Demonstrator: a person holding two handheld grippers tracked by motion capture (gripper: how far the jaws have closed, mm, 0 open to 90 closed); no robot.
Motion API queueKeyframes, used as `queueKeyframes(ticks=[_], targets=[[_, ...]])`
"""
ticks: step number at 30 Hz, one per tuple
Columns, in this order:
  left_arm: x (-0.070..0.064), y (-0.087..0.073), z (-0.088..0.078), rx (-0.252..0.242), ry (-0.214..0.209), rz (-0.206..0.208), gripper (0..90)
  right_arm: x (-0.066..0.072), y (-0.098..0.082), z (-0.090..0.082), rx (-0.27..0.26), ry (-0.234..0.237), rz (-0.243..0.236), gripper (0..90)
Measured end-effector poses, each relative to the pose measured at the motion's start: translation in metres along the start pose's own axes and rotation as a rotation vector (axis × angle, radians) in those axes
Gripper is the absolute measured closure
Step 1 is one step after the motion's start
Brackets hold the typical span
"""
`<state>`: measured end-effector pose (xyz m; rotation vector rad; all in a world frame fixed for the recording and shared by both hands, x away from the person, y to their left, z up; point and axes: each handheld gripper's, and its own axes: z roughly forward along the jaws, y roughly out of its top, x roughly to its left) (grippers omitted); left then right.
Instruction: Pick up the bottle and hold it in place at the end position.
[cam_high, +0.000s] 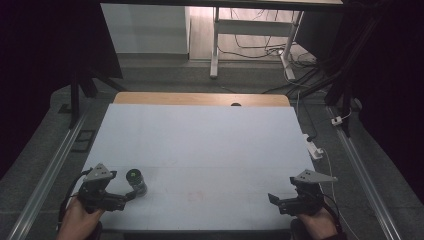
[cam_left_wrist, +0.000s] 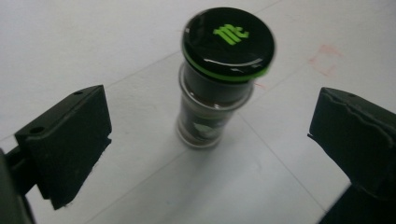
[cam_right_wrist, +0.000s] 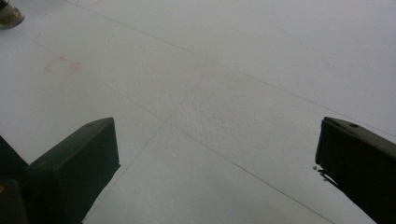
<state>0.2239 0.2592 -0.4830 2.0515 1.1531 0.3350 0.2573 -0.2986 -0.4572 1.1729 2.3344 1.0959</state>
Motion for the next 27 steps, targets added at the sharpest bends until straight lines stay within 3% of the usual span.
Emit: queueKeyframes(ticks=[6,10,19,24,27], targets=[[0.007,0.003,0.009,0.004,-0.044,0.016,0.0,0.0,0.0,0.0,0.003,0.002,-0.003,0.0],[0.011,0.005,0.021,0.033,-0.071,0.039,0.0,0.0,0.0,0.001,0.006,0.002,-0.007,0.0],[0.007,0.006,0.039,0.129,-0.071,0.161,1.3,0.001,0.0,0.001,0.009,0.003,-0.012,0.0],[0.007,0.006,0.041,0.137,-0.05,0.177,9.6,0.001,0.0,0.001,0.011,0.003,-0.016,0.0],[0.009,0.006,0.04,0.127,-0.068,0.181,17.6,0.001,0.0,0.001,0.012,0.003,-0.018,0.0]])
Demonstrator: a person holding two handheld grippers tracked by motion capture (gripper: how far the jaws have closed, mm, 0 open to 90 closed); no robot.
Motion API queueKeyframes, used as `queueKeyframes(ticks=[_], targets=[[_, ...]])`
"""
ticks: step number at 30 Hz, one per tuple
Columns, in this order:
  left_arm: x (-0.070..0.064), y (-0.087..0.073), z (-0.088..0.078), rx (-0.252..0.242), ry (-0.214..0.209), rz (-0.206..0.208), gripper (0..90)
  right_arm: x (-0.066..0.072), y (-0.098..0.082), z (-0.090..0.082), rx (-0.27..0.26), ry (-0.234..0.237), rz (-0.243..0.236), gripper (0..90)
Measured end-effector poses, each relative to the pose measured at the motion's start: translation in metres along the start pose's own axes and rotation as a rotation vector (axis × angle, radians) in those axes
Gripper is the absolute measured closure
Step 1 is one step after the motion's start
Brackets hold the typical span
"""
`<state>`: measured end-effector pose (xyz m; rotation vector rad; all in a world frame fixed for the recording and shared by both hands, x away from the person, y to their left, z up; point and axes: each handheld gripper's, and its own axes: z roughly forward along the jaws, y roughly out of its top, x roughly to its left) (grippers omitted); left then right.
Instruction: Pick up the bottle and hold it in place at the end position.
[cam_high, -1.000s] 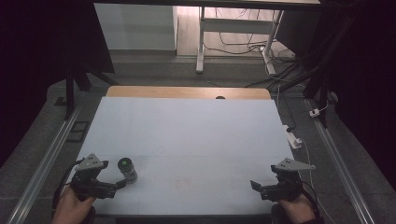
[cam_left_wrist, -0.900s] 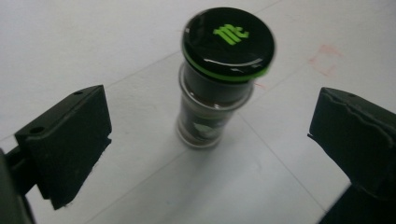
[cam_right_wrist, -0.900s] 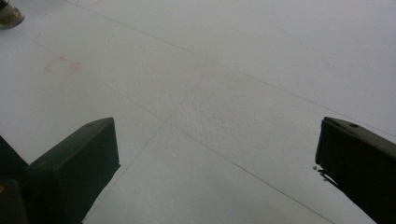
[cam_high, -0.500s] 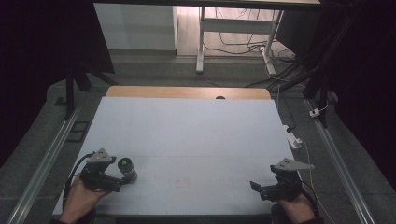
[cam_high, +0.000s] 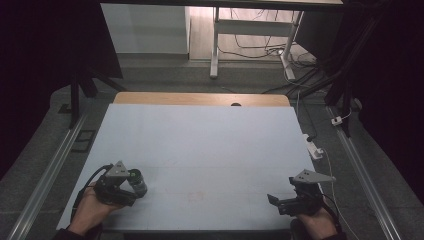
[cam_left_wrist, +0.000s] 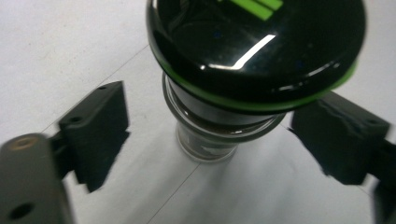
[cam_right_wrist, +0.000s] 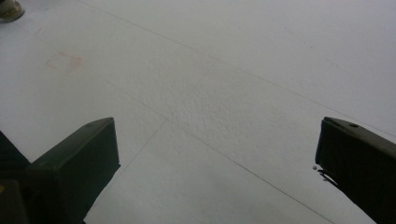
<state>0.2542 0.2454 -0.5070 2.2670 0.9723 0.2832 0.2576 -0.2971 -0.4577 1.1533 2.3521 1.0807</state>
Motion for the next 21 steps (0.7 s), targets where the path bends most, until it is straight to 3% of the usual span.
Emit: queueKeyframes(ticks=[13,14,21], targets=[[0.0036,-0.0007,-0.0012,0.005,-0.038,0.015,52.2,0.0009,0.0002,0.0005,0.006,0.002,-0.007,0.0],[0.0019,0.0002,-0.0018,0.013,-0.023,0.034,52.8,0.001,0.0002,0.0005,0.007,0.002,-0.008,0.0],[-0.0008,0.0019,-0.0024,0.022,-0.004,0.036,53.6,0.0013,0.0003,0.0007,0.008,0.002,-0.013,0.0]])
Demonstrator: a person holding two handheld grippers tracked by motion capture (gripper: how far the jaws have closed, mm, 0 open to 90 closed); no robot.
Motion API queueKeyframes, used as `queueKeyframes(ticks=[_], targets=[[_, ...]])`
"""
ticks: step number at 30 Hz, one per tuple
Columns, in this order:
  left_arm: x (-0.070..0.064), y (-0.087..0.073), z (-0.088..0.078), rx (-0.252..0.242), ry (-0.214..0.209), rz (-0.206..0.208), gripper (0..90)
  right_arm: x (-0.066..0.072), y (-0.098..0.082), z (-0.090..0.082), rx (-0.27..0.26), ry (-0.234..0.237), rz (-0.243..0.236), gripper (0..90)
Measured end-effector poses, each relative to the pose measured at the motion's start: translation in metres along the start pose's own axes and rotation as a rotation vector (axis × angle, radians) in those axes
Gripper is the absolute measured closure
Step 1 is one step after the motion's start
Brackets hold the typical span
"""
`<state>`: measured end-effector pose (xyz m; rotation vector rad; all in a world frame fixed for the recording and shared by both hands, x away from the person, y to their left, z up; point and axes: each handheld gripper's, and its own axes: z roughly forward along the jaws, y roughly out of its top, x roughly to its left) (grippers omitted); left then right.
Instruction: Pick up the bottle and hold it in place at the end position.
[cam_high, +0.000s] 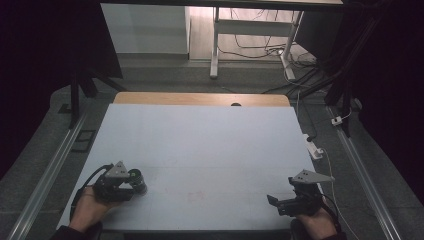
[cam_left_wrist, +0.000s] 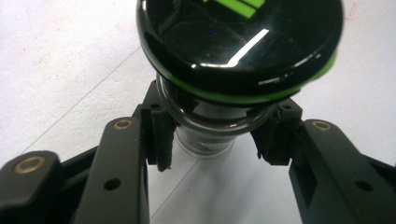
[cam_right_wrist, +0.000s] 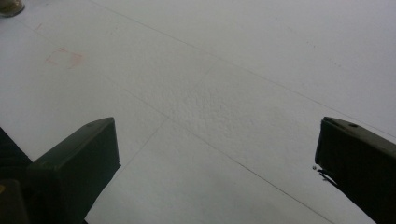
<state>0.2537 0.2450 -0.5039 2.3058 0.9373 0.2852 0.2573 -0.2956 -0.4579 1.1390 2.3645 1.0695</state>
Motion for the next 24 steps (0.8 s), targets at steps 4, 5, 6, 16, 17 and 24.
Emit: queueKeyframes(ticks=[4,5,6,16,17,24], targets=[[0.002,0.0,-0.001,-0.006,-0.016,-0.017,53.6,0.0,0.0,0.0,0.001,0.001,-0.001,0.0],[0.002,0.0,-0.001,-0.006,-0.016,-0.017,53.6,0.0,0.0,0.0,0.001,0.001,0.0,0.0],[0.002,0.001,-0.002,-0.021,-0.013,-0.017,53.6,0.0,0.0,0.0,0.001,0.001,0.0,0.0],[0.003,0.014,-0.007,-0.046,-0.053,-0.065,53.7,0.0,0.0,0.001,0.005,0.0,0.001,0.0],[0.003,0.014,-0.007,-0.046,-0.053,-0.065,53.7,0.0,0.0,0.001,0.005,0.0,0.002,0.0],[-0.001,0.032,-0.007,-0.053,-0.047,-0.062,53.6,-0.001,0.0,0.001,0.005,0.001,0.009,0.0]])
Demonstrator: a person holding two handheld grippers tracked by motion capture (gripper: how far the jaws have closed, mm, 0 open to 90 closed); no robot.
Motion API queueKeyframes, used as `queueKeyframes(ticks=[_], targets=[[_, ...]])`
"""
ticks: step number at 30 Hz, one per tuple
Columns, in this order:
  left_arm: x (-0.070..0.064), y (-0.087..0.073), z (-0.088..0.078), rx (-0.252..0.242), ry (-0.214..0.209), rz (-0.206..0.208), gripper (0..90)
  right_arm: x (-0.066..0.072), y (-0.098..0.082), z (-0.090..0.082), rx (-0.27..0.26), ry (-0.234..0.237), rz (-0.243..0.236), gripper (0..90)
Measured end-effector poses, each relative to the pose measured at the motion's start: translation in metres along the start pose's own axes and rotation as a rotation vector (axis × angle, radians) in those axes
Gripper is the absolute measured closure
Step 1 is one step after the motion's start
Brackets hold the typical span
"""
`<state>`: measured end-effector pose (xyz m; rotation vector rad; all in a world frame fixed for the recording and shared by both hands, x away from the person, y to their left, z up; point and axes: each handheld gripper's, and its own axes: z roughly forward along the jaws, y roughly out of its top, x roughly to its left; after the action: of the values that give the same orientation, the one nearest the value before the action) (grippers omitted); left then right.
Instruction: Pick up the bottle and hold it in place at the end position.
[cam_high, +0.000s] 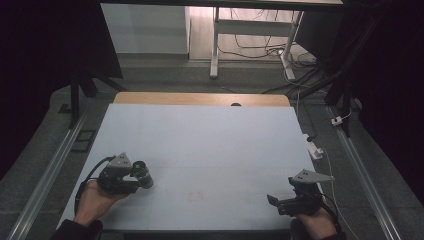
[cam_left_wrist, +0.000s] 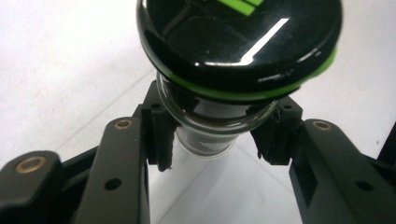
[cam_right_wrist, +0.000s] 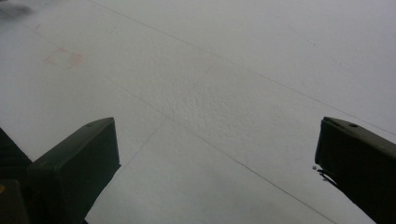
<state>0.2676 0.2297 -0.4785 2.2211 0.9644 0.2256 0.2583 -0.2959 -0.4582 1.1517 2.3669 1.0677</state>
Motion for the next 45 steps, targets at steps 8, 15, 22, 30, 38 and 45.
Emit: queueKeyframes(ticks=[8,15,22,30,38,45], targets=[[-0.003,0.022,0.002,-0.004,0.001,0.008,53.6,-0.001,0.0,0.0,0.001,0.001,0.005,0.0],[-0.002,0.045,0.008,-0.022,-0.011,-0.002,53.6,-0.001,0.0,0.0,0.0,0.004,0.008,0.0],[-0.004,0.065,0.018,-0.022,-0.015,0.015,53.6,-0.002,0.0,0.0,0.001,0.004,0.01,0.0],[-0.008,0.091,0.031,-0.028,-0.029,0.037,53.6,-0.002,0.0,0.0,-0.001,0.005,0.013,0.0],[-0.009,0.112,0.047,-0.024,-0.035,0.05,53.6,-0.002,0.0,0.001,0.001,0.006,0.015,0.0],[-0.003,0.128,0.067,-0.028,-0.028,0.048,53.6,-0.002,0.001,0.001,0.005,0.007,0.012,0.0]])
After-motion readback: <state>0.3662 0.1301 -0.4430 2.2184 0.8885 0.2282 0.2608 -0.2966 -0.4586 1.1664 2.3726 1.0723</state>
